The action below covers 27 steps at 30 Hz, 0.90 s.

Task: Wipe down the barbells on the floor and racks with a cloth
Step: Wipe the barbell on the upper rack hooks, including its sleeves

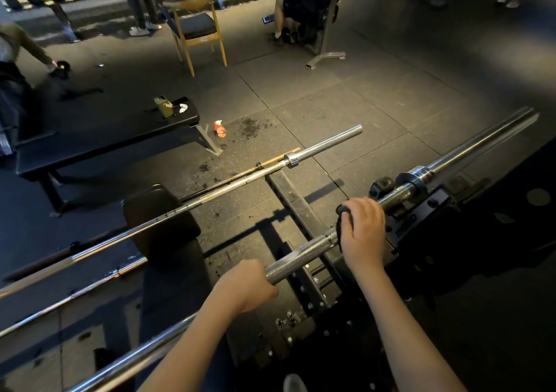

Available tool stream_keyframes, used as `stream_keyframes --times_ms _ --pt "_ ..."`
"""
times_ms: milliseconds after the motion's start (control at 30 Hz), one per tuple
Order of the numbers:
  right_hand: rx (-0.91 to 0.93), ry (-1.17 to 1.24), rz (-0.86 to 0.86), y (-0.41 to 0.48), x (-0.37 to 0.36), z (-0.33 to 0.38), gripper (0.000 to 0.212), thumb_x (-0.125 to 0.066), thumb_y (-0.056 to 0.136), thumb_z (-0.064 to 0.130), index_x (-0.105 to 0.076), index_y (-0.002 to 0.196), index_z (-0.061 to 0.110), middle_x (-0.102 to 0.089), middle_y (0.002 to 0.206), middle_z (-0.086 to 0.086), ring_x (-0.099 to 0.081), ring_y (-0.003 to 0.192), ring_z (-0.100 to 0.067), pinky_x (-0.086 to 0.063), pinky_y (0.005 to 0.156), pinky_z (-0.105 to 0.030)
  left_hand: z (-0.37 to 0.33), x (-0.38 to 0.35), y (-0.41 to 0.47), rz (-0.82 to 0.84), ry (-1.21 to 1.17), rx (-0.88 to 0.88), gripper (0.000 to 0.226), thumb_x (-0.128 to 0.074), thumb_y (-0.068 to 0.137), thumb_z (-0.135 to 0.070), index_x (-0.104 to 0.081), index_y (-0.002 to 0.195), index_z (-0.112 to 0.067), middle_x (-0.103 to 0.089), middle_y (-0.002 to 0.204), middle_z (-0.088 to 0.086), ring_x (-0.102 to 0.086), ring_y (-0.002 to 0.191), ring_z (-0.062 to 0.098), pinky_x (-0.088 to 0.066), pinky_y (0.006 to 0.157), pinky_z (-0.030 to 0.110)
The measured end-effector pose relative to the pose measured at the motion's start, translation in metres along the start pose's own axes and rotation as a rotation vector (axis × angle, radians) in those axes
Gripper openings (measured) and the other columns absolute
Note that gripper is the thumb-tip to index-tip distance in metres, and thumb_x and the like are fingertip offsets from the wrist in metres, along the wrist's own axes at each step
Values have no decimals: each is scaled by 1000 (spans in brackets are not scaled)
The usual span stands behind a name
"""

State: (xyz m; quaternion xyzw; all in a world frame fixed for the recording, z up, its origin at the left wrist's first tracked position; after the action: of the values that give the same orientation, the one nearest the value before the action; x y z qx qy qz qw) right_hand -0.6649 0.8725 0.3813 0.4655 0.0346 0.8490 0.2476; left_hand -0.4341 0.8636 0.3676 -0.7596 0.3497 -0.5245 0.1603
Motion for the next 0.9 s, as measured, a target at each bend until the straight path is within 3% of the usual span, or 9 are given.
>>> stream_keyframes --times_ms 200,367,433,500,567,633,767,900 --pt "320 -11 214 -9 2 3 32 -35 96 34 -60 109 19 -57 109 5 -45 109 -7 -36 100 -33 1 0 0 163 -165 12 22 -60 78 -23 -59 94 -9 -60 77 6 -54 58 16 -45 55 27" --pt "147 -125 -32 11 4 2 33 -36 93 29 -64 91 12 -62 87 -1 -54 86 -19 -37 81 -29 4 0 1 346 -310 -2 29 -59 75 -18 -57 97 1 -56 66 4 -47 46 13 -41 49 24" --pt "171 -167 -32 12 2 3 34 -34 93 28 -64 87 11 -61 82 -2 -55 81 -20 -40 78 -32 2 0 0 223 -247 5 29 -62 80 -24 -58 102 -6 -62 76 2 -55 54 11 -48 54 24" --pt "203 -199 11 18 4 0 37 -32 93 29 -63 83 12 -60 78 -2 -55 77 -20 -42 77 -34 -2 3 -9 -28 4 5 29 -62 83 -37 -58 105 -18 -64 89 -4 -62 70 8 -55 67 24" --pt "213 -226 56 23 6 -1 39 -29 93 31 -62 81 13 -59 76 -1 -54 73 -19 -44 76 -36 -10 2 -25 -269 239 12 26 -56 90 -43 -51 107 -24 -61 96 -9 -60 79 6 -52 72 22" --pt "190 -241 76 26 5 1 38 -29 92 31 -61 80 14 -59 75 0 -52 73 -17 -47 76 -38 -16 -2 -35 -405 297 -5 22 -48 96 -42 -49 109 -23 -61 95 -10 -61 79 6 -52 71 21" --pt "43 -230 19 10 -4 13 29 -36 92 28 -61 83 16 -56 81 3 -51 83 -15 -43 86 -36 -15 -1 -31 -452 279 -31 21 -45 98 -40 -53 107 -23 -62 92 -9 -61 77 7 -51 70 21" --pt "273 -88 120 -19 -16 26 30 -34 96 30 -61 94 18 -55 91 8 -47 91 -8 -36 91 -27 -14 -1 -28 -440 280 -43 23 -46 96 -40 -56 107 -22 -63 95 -8 -63 81 9 -53 76 26"
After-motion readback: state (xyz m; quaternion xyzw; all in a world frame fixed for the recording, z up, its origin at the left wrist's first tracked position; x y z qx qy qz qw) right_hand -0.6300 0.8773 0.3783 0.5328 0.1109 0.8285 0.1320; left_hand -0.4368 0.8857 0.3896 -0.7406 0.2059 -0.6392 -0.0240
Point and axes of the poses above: each hand's wrist, its own y-axis towards the middle knuckle, its own x-axis out of the back of the hand, z = x × y, the point moved 5 cm from there along y, towards the middle knuckle
